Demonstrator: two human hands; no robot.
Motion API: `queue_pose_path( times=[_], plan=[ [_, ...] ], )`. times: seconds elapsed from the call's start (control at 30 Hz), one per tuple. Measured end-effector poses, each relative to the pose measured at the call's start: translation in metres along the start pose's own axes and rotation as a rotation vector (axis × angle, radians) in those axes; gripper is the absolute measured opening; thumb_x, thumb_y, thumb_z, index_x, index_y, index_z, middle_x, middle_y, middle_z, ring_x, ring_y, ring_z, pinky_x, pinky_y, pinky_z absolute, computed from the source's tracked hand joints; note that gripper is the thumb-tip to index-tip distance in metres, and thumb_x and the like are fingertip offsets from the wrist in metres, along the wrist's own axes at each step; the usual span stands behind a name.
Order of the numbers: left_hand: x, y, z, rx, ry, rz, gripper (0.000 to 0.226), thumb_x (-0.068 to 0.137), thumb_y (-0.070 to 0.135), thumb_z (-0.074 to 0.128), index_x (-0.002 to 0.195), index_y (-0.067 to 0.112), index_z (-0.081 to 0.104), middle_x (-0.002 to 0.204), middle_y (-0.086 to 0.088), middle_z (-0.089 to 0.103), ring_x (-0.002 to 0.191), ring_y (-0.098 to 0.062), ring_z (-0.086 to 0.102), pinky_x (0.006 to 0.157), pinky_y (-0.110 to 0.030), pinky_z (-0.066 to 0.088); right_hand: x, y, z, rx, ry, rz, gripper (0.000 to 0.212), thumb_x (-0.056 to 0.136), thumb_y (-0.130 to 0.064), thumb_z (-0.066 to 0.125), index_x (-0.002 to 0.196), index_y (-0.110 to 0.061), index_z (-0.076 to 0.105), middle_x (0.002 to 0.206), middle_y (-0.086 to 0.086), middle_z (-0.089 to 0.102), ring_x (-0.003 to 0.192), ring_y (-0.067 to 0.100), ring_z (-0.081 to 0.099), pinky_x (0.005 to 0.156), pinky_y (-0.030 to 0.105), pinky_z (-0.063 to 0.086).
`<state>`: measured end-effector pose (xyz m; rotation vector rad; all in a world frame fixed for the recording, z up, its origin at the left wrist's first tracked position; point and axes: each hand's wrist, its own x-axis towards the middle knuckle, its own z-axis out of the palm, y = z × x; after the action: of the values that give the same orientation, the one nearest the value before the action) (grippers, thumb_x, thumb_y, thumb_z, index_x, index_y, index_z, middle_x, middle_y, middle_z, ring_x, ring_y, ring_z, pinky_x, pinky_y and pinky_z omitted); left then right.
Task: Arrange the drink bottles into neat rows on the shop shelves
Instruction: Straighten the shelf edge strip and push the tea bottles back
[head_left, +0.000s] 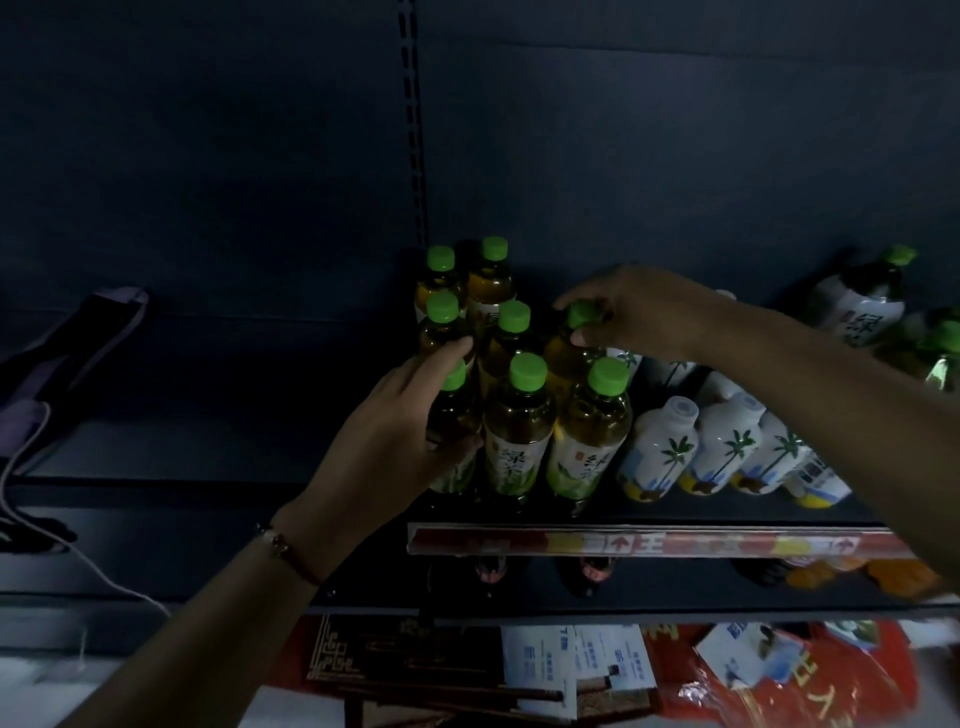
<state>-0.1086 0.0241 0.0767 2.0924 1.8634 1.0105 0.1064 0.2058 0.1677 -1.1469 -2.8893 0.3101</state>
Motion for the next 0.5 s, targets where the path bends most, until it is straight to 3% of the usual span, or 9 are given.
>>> queue_pose_path(
  times=[0.07, 0.17, 0.27, 0.33, 0.5],
  plan=[
    [-0.002, 0.006, 0.002, 0.097, -0.001, -0.010, 0.094, 0.083, 0.040, 0.073, 0.156, 0.032, 0.014, 0.152, 0.002, 0.036, 0.137, -0.011, 0.034, 0.105, -0.027, 0.037, -0.014, -0.006, -0.003, -0.024, 0.068, -0.018, 0.050, 0.091, -0.043, 0.060, 0.139, -0.030, 0.049, 0.133, 0.002, 0.055, 0.108, 0.013, 0.052, 0.089, 0.026, 0.040],
    [-0.001, 0.017, 0.006, 0.318, 0.071, 0.021, 0.097, 0.077, 0.059, 0.063, 0.157, 0.027, 0.018, 0.157, -0.013, 0.027, 0.145, -0.030, 0.026, 0.115, -0.048, 0.029, -0.047, -0.022, -0.005, -0.061, 0.113, -0.059, 0.059, 0.084, -0.056, 0.056, 0.136, -0.029, 0.052, 0.126, 0.000, 0.056, 0.115, 0.019, 0.050, 0.097, 0.035, 0.041],
    [0.010, 0.026, 0.012, 0.475, 0.095, 0.148, 0.095, 0.075, 0.065, 0.062, 0.153, 0.023, 0.031, 0.151, -0.015, 0.037, 0.143, -0.037, 0.028, 0.116, -0.062, 0.018, -0.072, -0.029, 0.000, -0.053, -0.100, -0.028, 0.068, 0.080, -0.058, 0.064, 0.140, -0.032, 0.047, 0.134, -0.007, 0.050, 0.122, 0.014, 0.046, 0.099, 0.029, 0.040],
    [0.016, 0.029, 0.016, 0.535, 0.077, 0.188, 0.099, 0.070, 0.065, 0.071, 0.152, 0.025, 0.033, 0.142, -0.009, 0.048, 0.136, -0.035, 0.037, 0.111, -0.059, 0.023, -0.076, -0.027, 0.009, -0.023, -0.129, -0.031, 0.071, 0.079, -0.051, 0.072, 0.142, -0.035, 0.042, 0.135, -0.010, 0.047, 0.118, 0.010, 0.048, 0.098, 0.031, 0.044],
    [0.022, 0.030, 0.019, 0.643, 0.088, 0.211, 0.091, 0.073, 0.060, 0.071, 0.149, 0.023, 0.038, 0.123, 0.002, 0.058, 0.115, -0.028, 0.049, 0.096, -0.049, 0.031, -0.069, -0.014, 0.027, 0.119, 0.058, -0.056, 0.063, 0.077, -0.030, 0.080, 0.133, -0.033, 0.051, 0.123, -0.010, 0.052, 0.100, 0.002, 0.047, 0.085, 0.025, 0.044]
  ],
)
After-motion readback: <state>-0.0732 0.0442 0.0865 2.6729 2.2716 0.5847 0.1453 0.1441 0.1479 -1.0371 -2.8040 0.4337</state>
